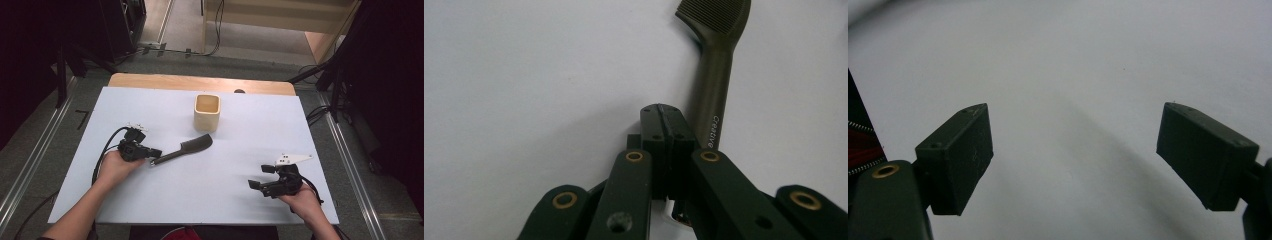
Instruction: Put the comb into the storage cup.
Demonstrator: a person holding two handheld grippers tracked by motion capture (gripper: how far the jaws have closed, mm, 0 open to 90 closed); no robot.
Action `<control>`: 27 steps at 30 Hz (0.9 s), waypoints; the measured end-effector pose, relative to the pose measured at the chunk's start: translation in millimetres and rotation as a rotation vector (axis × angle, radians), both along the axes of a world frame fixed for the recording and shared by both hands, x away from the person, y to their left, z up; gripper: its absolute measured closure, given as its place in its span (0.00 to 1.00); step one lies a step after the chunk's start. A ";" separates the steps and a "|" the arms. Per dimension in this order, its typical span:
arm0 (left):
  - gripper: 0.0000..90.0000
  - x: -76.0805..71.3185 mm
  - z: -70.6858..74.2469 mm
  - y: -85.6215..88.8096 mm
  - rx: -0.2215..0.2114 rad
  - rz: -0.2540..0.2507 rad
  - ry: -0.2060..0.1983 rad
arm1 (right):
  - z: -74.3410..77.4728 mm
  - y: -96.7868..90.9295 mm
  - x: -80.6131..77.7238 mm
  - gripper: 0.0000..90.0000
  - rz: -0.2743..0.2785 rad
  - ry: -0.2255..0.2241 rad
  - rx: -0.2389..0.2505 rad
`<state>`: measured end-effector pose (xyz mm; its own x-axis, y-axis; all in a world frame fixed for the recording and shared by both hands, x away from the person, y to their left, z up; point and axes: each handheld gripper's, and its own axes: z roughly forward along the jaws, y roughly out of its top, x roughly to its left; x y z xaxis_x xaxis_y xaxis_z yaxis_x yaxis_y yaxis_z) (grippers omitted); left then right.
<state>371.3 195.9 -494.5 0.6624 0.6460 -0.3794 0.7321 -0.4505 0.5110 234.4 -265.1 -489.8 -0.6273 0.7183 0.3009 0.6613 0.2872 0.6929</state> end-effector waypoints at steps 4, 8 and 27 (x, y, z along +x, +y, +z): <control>1.00 -2.7 -0.1 -0.5 0.000 -0.020 0.006 | 0.3 0.1 -0.2 0.15 -0.001 0.001 0.002; 1.00 -5.7 -0.2 -1.3 -0.001 -0.028 0.010 | 0.5 0.0 -0.3 0.15 0.000 -0.001 0.003; 1.00 -13.7 -0.8 -9.6 -0.006 -0.071 0.035 | 0.3 0.0 0.0 0.15 -0.002 0.000 0.000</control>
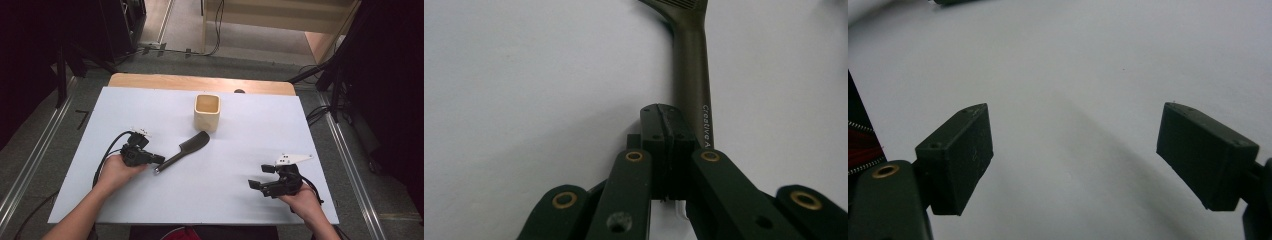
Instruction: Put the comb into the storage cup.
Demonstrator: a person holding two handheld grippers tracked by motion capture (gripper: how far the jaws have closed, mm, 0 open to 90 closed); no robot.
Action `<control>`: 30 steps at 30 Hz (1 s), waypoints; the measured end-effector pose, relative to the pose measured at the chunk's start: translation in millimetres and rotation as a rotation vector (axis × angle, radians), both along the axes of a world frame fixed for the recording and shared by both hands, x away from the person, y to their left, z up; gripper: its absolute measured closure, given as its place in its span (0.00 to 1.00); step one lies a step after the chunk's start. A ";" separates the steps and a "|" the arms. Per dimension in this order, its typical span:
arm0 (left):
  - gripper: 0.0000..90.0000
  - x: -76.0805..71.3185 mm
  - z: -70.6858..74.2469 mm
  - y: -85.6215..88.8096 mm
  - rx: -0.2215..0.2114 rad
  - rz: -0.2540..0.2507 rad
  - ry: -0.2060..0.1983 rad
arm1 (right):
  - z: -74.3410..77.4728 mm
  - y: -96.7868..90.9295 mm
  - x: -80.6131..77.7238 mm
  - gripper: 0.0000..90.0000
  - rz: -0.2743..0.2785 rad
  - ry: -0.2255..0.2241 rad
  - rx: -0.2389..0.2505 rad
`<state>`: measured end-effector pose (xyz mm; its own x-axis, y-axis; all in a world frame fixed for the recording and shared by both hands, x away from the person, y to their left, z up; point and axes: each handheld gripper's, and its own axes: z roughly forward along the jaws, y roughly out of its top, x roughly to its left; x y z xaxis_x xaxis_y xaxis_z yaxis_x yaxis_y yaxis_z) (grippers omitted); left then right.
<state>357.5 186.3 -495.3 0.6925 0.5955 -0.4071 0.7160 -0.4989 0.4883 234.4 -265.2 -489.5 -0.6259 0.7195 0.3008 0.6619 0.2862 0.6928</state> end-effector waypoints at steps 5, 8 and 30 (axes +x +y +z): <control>1.00 -1.4 -0.3 -0.7 -0.005 -0.002 0.004 | -0.2 0.2 0.1 0.15 0.006 0.000 -0.002; 1.00 -1.4 -0.4 -0.6 -0.006 -0.009 0.006 | -0.3 0.3 0.3 0.15 0.008 -0.001 -0.002; 0.41 -22.7 35.2 17.5 -0.204 0.044 -0.091 | 1.2 -0.1 -0.6 0.15 0.000 -0.008 0.001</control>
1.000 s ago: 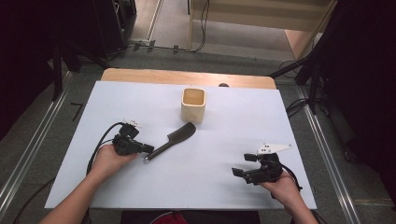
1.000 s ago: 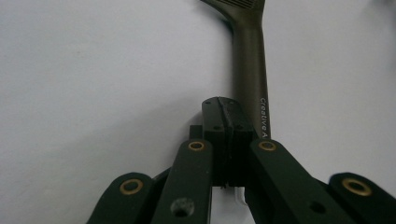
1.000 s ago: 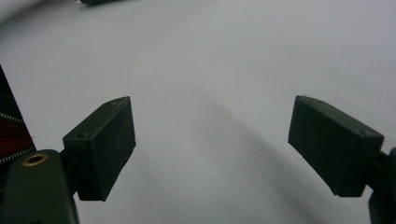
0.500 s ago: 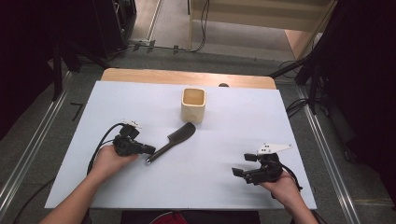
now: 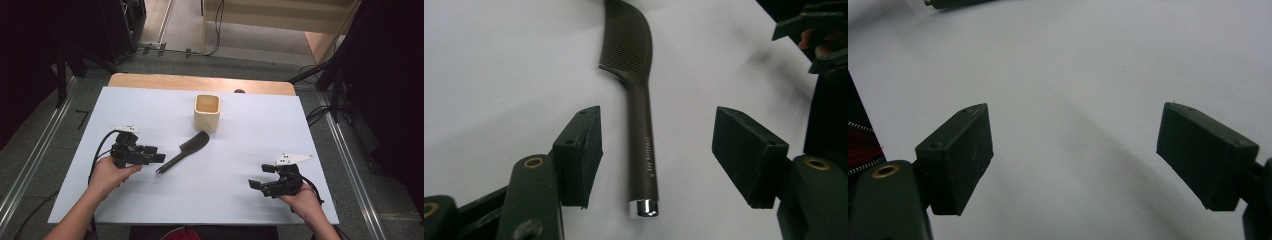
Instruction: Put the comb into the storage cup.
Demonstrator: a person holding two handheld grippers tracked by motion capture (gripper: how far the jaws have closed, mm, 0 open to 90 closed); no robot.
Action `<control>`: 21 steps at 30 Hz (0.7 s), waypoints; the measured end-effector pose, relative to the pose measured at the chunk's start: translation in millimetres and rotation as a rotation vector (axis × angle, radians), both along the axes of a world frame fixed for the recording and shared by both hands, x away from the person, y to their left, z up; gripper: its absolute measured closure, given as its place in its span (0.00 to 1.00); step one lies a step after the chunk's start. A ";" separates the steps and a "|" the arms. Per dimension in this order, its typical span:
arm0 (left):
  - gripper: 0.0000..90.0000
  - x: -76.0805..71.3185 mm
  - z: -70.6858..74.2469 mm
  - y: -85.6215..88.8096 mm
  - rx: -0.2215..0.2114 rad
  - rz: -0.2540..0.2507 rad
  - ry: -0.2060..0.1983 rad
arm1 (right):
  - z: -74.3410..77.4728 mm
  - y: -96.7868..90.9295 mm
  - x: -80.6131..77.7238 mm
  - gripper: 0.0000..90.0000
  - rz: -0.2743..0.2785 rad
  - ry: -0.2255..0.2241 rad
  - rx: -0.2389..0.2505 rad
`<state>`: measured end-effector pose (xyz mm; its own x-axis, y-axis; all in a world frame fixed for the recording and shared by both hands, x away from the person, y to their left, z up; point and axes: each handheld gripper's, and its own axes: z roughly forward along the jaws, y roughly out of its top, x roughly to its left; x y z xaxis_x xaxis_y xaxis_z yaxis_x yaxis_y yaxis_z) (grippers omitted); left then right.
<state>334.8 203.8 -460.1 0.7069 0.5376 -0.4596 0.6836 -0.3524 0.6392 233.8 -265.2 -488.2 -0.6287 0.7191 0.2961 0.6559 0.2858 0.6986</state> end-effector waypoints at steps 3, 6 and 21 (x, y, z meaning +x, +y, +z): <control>0.38 -7.3 2.2 0.6 -0.022 -0.005 -0.024 | 0.2 0.0 0.0 0.15 0.003 -0.001 -0.002; 0.36 -14.7 4.5 -0.4 -0.022 -0.008 -0.047 | 0.1 0.1 0.0 0.15 0.003 -0.001 -0.004; 0.33 -48.9 -0.2 -2.9 0.011 -0.043 -0.106 | 0.3 0.2 -0.3 0.15 0.003 -0.004 -0.004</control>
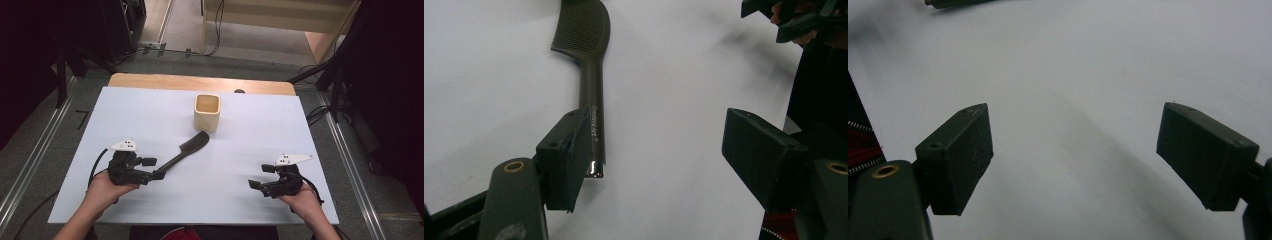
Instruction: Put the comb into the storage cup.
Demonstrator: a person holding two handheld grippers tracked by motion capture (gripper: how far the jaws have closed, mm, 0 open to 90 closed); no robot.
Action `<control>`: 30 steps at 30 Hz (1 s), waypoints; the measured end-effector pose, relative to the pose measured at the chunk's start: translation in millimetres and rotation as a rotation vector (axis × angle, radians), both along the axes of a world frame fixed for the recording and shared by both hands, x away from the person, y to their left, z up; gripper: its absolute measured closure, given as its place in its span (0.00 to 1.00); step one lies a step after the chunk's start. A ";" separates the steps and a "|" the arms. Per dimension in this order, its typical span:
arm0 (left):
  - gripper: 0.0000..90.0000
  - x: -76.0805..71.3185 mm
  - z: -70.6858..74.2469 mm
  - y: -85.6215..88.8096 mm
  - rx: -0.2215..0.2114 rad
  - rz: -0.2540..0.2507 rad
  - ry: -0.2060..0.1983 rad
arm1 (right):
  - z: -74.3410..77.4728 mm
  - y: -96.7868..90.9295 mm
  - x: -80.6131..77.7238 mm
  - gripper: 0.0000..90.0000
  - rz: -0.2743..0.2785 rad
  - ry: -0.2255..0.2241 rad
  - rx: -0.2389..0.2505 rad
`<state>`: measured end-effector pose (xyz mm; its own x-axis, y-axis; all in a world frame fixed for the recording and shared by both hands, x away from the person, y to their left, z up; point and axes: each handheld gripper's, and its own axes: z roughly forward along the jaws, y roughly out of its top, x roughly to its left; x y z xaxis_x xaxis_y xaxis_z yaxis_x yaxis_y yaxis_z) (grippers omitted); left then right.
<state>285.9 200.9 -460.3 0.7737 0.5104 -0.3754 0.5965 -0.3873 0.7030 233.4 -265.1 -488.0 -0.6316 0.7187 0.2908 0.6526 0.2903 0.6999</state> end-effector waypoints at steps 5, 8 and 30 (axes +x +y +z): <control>0.33 -8.5 0.2 4.7 0.013 0.005 -0.019 | 0.3 0.3 -0.4 0.15 -0.004 -0.003 0.000; 0.33 -12.0 0.0 8.6 0.020 0.017 0.004 | 0.4 0.1 -0.5 0.15 -0.002 -0.005 0.000; 0.27 6.2 7.7 -7.4 0.042 0.008 -0.025 | -0.7 0.1 0.3 0.15 0.000 -0.001 -0.006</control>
<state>292.1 193.5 -452.7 0.7783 0.5316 -0.3342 0.5822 -0.4118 0.7010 233.7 -264.9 -488.7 -0.6319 0.7204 0.2861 0.6520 0.2944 0.6987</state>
